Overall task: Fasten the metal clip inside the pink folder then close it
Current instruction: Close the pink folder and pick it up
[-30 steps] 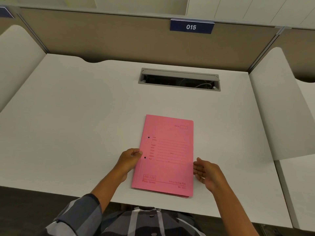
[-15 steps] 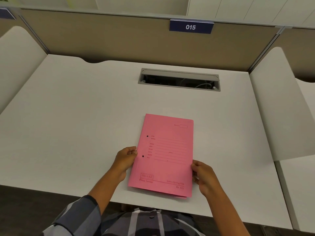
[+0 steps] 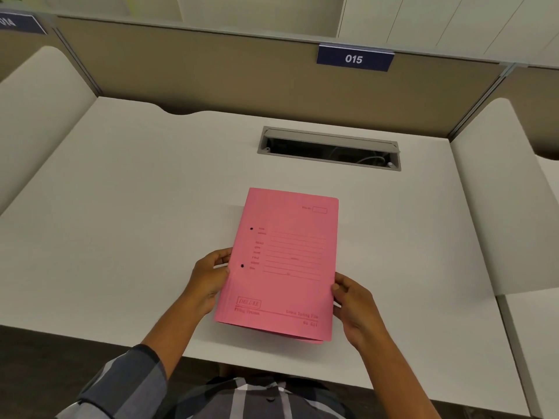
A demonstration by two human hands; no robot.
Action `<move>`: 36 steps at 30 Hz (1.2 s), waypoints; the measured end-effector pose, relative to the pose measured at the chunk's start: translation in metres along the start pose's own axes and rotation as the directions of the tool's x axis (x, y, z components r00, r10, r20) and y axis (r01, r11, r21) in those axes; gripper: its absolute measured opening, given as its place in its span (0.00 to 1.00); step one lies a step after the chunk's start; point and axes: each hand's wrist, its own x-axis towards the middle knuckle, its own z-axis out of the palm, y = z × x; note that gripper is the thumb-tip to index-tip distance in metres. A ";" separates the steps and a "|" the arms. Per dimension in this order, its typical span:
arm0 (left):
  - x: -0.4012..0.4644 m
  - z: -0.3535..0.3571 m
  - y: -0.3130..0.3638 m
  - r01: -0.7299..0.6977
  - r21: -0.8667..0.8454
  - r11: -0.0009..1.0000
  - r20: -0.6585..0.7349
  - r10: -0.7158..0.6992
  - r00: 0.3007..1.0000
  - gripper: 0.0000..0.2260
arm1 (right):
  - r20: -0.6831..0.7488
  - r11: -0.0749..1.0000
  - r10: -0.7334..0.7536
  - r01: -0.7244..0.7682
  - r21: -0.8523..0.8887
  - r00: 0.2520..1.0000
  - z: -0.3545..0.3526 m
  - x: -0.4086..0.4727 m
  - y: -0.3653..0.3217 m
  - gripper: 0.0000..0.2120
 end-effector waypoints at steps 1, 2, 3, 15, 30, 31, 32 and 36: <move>0.002 -0.008 0.006 -0.009 -0.013 1.000 -0.005 0.009 1.000 0.11 | 0.018 1.000 -0.015 0.015 -0.003 1.000 0.008 -0.001 -0.004 0.17; 0.004 -0.017 0.011 -0.018 -0.026 0.999 -0.010 0.018 1.000 0.11 | 0.036 1.000 -0.030 0.030 -0.006 0.999 0.018 0.000 -0.008 0.17; 0.006 -0.027 0.017 -0.026 -0.038 0.999 -0.016 0.025 1.000 0.10 | 0.049 0.999 -0.041 0.042 -0.009 0.998 0.028 0.001 -0.012 0.17; 0.070 -0.177 0.103 -0.136 -0.013 0.991 -0.182 0.132 0.974 0.07 | 0.244 0.990 -0.139 0.144 0.000 0.960 0.202 0.030 -0.077 0.21; 0.239 -0.261 0.186 -0.179 0.060 0.982 -0.263 0.189 0.946 0.05 | 0.212 0.994 -0.111 0.108 0.027 0.971 0.362 0.159 -0.161 0.25; 0.252 -0.260 0.191 -0.182 0.063 0.981 -0.261 0.193 0.946 0.06 | 0.200 0.994 -0.109 0.105 0.031 0.974 0.366 0.169 -0.165 0.25; 0.263 -0.257 0.195 -0.186 0.069 0.980 -0.259 0.198 0.946 0.06 | 0.189 0.994 -0.109 0.104 0.034 0.976 0.368 0.179 -0.168 0.26; 0.307 -0.244 0.206 -0.194 0.093 0.976 -0.240 0.211 0.948 0.10 | 0.143 0.994 -0.107 0.103 0.039 0.984 0.374 0.221 -0.178 0.29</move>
